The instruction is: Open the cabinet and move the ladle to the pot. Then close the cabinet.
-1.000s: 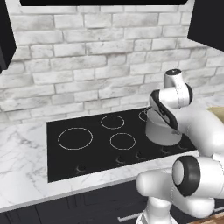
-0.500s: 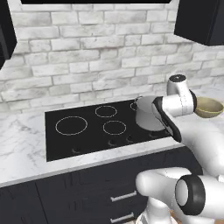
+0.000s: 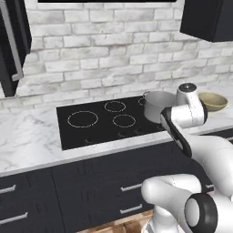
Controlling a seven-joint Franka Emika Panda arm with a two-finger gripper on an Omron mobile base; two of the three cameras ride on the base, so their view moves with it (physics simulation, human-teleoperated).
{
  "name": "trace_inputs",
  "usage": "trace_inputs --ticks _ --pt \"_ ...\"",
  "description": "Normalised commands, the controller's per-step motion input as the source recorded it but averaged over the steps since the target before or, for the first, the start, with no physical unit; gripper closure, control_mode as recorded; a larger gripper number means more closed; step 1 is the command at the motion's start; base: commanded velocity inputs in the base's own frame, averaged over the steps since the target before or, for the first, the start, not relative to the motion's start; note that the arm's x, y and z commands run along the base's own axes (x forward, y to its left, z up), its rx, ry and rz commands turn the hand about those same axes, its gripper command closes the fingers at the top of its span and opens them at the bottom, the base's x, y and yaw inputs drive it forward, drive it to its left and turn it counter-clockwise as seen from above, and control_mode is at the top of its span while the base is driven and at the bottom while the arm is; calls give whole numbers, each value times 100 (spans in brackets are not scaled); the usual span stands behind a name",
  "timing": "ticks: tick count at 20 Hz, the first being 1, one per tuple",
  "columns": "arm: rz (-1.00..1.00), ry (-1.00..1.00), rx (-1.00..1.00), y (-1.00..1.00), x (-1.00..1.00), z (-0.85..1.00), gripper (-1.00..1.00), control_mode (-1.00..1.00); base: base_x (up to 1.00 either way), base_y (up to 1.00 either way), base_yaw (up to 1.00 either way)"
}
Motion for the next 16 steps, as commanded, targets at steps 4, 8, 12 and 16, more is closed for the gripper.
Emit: trace_inputs --ticks 4,8,12,16 --pt "0 0 0 0 0 0 -100 100 -23 59 0" --pt "0 0 0 0 0 0 -100 100 -42 63 0" --pt "0 0 0 0 0 0 -100 100 -45 71 0" --pt "0 0 0 0 0 0 -100 100 -39 72 0"
